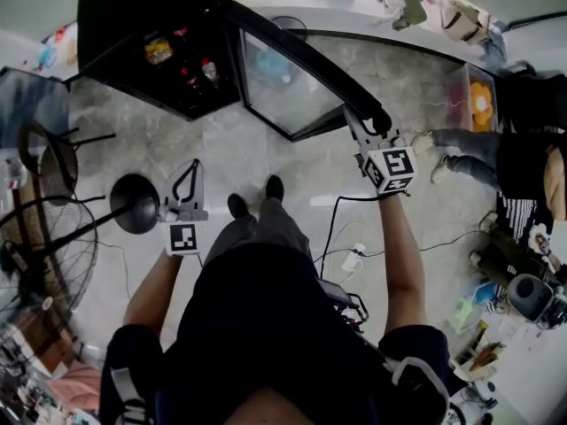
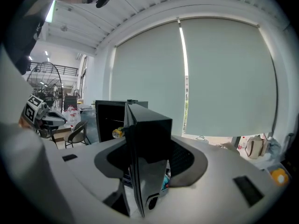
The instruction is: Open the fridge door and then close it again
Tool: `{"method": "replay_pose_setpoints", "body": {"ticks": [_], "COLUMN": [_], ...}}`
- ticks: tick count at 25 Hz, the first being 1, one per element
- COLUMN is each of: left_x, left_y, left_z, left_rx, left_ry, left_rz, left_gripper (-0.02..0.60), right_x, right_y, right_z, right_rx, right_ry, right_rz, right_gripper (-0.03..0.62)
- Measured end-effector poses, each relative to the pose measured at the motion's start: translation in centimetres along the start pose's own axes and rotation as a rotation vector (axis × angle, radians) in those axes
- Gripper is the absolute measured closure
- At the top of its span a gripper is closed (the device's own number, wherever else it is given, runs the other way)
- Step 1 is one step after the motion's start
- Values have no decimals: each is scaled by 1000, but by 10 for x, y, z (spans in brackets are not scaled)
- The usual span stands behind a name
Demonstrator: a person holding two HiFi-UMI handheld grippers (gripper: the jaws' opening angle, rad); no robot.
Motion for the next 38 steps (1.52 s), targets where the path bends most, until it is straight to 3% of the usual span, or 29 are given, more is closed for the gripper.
{"method": "replay_pose_setpoints", "body": {"ticks": [7,11,15,24,38], "left_x": [-10,-23,-39,-64,-78], "left_y": [-6,-19,-32,-64,-78], "left_z": [19,39,67,121,156], "left_rx": [25,82,117,218,256], "left_ry": [-17,-13,-77,-98,-111], "left_rz": [9,64,34,79,90], "left_gripper": [560,560,560,560,560], "right_x": [-1,-3,-4,-6,-9], "right_y": [-25,-39,-49,-70,-96], "right_z": [14,19,29,41,60], "right_rx": [-39,-56,-69,-86,-113], "right_ry": [-7,-6,-4,-19,-24], "right_rz": [-18,-26,-31,-45,-67], "right_gripper": [367,365,364,361,355]}}
Point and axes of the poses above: the fingertips, and each gripper's own axes: z forward along the fingers, y to its left, x out of its underside, the point moved 4 cm from there along -z, backward along the fingers, and after that the axes turned 7 degrees about x, right-handed, at the moved point
